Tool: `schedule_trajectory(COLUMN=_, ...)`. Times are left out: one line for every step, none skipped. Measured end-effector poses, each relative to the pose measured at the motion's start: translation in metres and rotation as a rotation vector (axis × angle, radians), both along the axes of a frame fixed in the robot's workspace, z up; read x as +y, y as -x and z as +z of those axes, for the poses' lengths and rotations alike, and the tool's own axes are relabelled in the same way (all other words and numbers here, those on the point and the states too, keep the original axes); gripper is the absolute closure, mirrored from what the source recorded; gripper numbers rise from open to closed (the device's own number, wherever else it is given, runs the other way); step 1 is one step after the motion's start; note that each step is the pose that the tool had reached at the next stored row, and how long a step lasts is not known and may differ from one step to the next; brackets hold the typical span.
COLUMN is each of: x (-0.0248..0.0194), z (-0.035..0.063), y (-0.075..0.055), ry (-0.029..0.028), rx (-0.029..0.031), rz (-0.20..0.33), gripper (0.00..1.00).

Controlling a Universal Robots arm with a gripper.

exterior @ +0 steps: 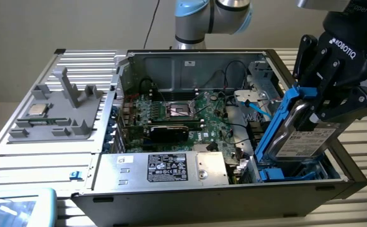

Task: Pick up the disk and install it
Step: 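Insert the disk into the insertion slot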

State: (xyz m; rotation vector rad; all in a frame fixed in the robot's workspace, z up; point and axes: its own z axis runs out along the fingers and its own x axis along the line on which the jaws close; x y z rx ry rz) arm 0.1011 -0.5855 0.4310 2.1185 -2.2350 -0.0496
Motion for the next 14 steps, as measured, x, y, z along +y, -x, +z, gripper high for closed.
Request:
schedule_trajectory(x=0.0, z=-0.0008, y=-0.0001, ry=-0.0005, rx=0.0, rz=0.0, gripper=0.63)
schedule_trajectory(x=0.0, z=-0.0018, y=-0.0001, ry=-0.0011, rx=0.0001, rz=0.0, gripper=0.63)
schedule_trajectory(x=-0.0001, z=-0.0027, y=-0.0001, ry=-0.0015, rx=0.0002, rz=0.0, gripper=0.63)
schedule_trajectory(x=-0.0002, z=-0.0036, y=-0.0001, ry=-0.0021, rx=0.0003, rz=0.0, gripper=0.63)
schedule_trajectory(x=-0.0005, z=-0.0043, y=-0.0001, ry=-0.0025, rx=0.0004, rz=0.0, gripper=0.63)
schedule_trajectory(x=-0.0012, z=-0.0047, y=-0.0001, ry=-0.0032, rx=0.0006, rz=0.0, gripper=0.63)
schedule_trajectory(x=-0.0017, z=-0.0054, y=-0.0001, ry=-0.0043, rx=0.0007, rz=0.0, gripper=0.63)
schedule_trajectory(x=-0.002, z=-0.0058, y=-0.0001, ry=-0.0049, rx=0.0008, rz=0.0, gripper=0.63)
schedule_trajectory(x=-0.0025, z=-0.0061, y=-0.0002, ry=-0.0053, rx=0.0009, rz=0.0, gripper=0.63)
schedule_trajectory(x=-0.0029, z=-0.0066, y=-0.0002, ry=-0.006, rx=0.0009, rz=0.0, gripper=0.63)
schedule_trajectory(x=-0.0033, z=-0.0071, y=-0.0002, ry=-0.0066, rx=0.0009, rz=0.0, gripper=0.63)
schedule_trajectory(x=-0.0035, z=-0.0078, y=-0.0002, ry=-0.0069, rx=0.0009, rz=0.0, gripper=0.63)
schedule_trajectory(x=-0.0035, z=-0.0087, y=-0.0002, ry=-0.0067, rx=0.0009, rz=0.0, gripper=0.63)
schedule_trajectory(x=-0.0035, z=-0.0098, y=-0.0003, ry=-0.0068, rx=0.0009, rz=0.0, gripper=0.63)
